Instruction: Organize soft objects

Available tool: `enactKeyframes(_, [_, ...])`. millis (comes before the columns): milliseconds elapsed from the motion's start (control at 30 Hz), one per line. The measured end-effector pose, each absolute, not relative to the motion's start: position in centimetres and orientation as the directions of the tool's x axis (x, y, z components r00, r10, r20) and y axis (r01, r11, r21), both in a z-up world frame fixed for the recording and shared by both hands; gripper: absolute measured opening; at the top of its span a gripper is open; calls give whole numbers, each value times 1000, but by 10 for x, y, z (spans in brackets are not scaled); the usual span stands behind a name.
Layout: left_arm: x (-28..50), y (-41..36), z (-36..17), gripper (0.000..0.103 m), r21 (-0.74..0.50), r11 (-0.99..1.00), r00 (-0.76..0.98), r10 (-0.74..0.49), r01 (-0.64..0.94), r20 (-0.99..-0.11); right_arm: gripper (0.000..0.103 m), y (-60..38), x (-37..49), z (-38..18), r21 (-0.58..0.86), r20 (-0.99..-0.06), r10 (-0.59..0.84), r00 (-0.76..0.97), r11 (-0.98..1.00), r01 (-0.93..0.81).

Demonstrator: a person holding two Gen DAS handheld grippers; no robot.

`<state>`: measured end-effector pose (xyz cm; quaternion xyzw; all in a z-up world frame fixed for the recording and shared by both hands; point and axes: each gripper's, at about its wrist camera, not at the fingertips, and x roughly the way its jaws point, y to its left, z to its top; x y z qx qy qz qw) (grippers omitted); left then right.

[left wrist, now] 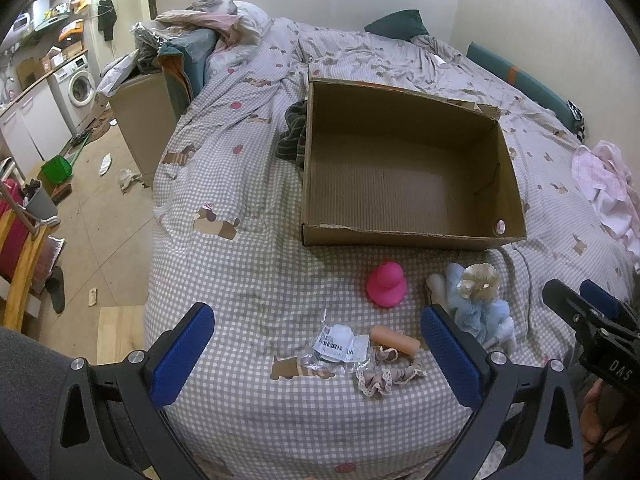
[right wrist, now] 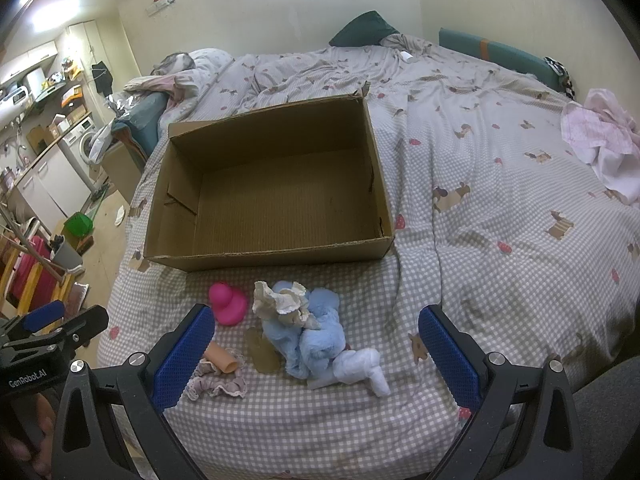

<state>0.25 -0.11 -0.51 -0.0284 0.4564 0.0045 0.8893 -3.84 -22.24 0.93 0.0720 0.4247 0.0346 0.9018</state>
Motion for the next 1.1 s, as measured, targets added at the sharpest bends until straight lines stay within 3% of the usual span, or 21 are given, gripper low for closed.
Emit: enactKeyframes(1100, [2,-4,-4,103,-47,999,585,-23,-27,-811,103,-221,-39,10,154,-759,118,640,988,0])
